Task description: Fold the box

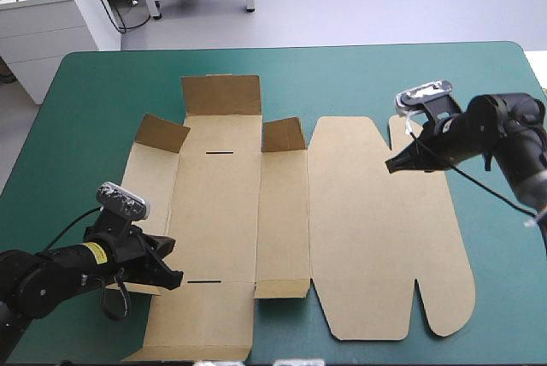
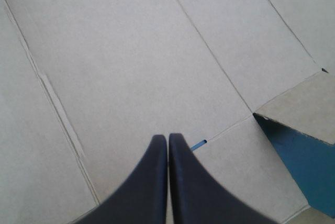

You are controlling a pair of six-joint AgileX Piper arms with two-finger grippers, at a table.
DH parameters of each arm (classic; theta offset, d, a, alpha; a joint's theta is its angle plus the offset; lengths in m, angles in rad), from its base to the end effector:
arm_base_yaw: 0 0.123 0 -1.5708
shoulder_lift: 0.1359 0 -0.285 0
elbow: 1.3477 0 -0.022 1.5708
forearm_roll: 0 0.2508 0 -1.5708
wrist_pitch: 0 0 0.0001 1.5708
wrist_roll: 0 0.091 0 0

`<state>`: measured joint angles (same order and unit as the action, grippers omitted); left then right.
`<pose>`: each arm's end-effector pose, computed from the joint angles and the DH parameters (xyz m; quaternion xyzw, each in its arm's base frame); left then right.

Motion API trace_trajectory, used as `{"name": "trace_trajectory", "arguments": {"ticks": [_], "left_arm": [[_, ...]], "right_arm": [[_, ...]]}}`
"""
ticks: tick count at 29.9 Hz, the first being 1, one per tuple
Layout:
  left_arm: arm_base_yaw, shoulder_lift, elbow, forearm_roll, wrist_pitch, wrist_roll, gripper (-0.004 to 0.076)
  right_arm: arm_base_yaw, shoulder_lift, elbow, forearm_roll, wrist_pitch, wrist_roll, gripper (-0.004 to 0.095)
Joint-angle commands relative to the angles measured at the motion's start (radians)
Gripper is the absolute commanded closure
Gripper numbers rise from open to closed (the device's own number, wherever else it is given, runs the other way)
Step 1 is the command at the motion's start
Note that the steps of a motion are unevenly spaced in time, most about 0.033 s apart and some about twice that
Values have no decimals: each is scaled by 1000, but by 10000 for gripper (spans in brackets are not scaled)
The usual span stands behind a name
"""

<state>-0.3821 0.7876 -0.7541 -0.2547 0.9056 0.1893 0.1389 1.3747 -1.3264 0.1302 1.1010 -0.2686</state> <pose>0.1205 -0.0679 0.3195 0.2250 0.9016 -0.1541 0.3356 0.2727 0.0488 0.3604 -0.1818 0.9486 0.0471 0.2547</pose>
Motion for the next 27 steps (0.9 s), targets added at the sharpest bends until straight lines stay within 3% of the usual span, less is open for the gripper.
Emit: {"name": "trace_trajectory", "arguments": {"ticks": [1, 13, 27], "left_arm": [[-5, 21, -50, -18, -64, -3, 732], [-5, 206, -180, -15, -64, -3, 732], [19, 449, -497, -30, 109, 40, 731]], "right_arm": [[-7, -141, 81, 16, -66, -10, 908], [-7, -498, 424, 18, -110, 1, 908], [-7, -689, 511, 5, -99, 5, 908]]}}
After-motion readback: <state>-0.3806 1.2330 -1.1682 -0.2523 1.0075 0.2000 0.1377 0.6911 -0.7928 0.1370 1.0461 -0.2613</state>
